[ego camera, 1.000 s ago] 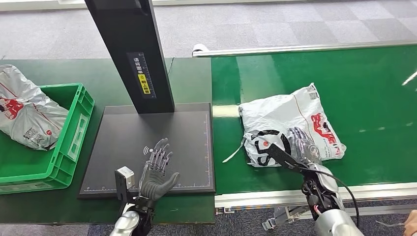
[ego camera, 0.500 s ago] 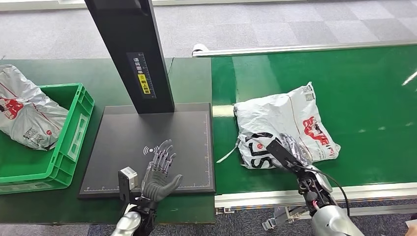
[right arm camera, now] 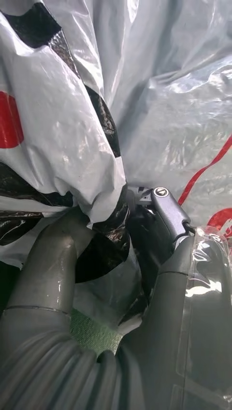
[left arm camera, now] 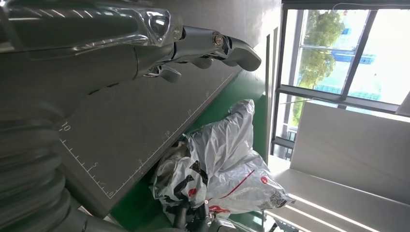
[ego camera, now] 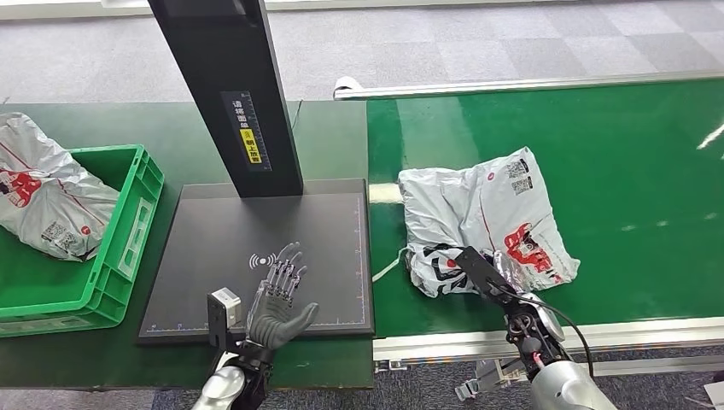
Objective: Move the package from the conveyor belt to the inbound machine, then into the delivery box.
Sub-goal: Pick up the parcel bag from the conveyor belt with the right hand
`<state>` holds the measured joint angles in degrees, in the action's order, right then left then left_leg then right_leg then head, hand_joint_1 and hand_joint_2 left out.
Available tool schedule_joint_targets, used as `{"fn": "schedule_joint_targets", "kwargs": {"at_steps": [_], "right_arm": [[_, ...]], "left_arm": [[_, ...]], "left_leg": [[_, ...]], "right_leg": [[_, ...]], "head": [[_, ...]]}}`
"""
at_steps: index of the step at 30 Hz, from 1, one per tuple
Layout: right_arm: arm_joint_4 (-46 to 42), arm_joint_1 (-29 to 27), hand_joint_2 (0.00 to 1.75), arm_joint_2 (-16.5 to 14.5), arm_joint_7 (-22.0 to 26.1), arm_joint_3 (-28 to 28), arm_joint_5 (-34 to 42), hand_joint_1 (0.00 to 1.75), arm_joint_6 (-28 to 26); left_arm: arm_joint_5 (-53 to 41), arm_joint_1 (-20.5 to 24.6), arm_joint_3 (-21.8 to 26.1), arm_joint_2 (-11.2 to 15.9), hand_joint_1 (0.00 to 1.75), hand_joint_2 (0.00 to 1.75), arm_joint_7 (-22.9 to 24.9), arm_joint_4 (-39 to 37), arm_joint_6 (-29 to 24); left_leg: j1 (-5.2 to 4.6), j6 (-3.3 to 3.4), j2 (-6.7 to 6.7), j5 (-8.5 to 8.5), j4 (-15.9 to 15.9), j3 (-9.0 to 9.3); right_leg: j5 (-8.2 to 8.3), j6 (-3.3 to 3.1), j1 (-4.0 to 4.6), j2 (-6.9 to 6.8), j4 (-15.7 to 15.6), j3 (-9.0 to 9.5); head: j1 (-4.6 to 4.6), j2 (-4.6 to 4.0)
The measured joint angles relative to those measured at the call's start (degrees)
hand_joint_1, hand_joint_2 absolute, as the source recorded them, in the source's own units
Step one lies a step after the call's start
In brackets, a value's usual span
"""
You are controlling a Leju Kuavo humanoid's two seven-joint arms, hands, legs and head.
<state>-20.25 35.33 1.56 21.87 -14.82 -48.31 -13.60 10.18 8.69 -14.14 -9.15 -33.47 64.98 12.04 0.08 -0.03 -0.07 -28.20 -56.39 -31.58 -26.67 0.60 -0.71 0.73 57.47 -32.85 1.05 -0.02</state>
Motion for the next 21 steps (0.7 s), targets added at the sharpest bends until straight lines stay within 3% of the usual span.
{"fn": "schedule_joint_targets", "kwargs": {"at_steps": [8, 13, 15, 21], "right_arm": [[0.0, 0.0, 1.75, -0.2, 1.4, -0.3, 0.5, 1.75, -1.1], [-3.6, -1.5, 1.75, -1.0, 8.9, -1.3, 7.0, 1.75, -0.8], [-10.3, -4.4, 1.75, -1.9, 9.2, -1.0, 10.0, 1.75, 0.3], [-38.6, -16.3, 1.75, -3.2, 3.2, 3.6, 13.2, 1.75, 2.3]], "left_arm": [[-0.1, 0.0, 0.1, 0.0, 0.00, 1.75, 0.3, 0.2, 0.0], [-0.6, 0.0, 0.8, 0.0, 0.00, 1.75, 0.3, 0.9, 0.0], [-1.1, 0.0, 1.3, 0.1, 0.00, 1.75, 0.2, 1.9, -0.1], [-3.8, 0.0, 3.5, 0.8, 0.00, 1.75, -1.1, 6.6, -1.2]], "left_leg": [[0.00, 0.00, -0.01, 0.00, 0.0, -0.01], [0.00, 0.00, -0.03, 0.00, 0.0, -0.02], [0.00, 0.00, -0.13, 0.00, 0.0, -0.04], [0.01, 0.00, -0.23, 0.00, 0.0, -0.18]], "right_leg": [[0.00, 0.00, 0.00, 0.00, 0.0, 0.00], [0.00, 0.00, 0.00, -0.01, 0.0, 0.00], [-0.01, 0.00, 0.00, -0.06, 0.0, -0.01], [-0.02, 0.00, 0.01, -0.13, 0.0, -0.12]], "head": [[0.00, 0.00], [0.00, 0.00], [0.00, 0.00], [0.00, 0.00]]}}
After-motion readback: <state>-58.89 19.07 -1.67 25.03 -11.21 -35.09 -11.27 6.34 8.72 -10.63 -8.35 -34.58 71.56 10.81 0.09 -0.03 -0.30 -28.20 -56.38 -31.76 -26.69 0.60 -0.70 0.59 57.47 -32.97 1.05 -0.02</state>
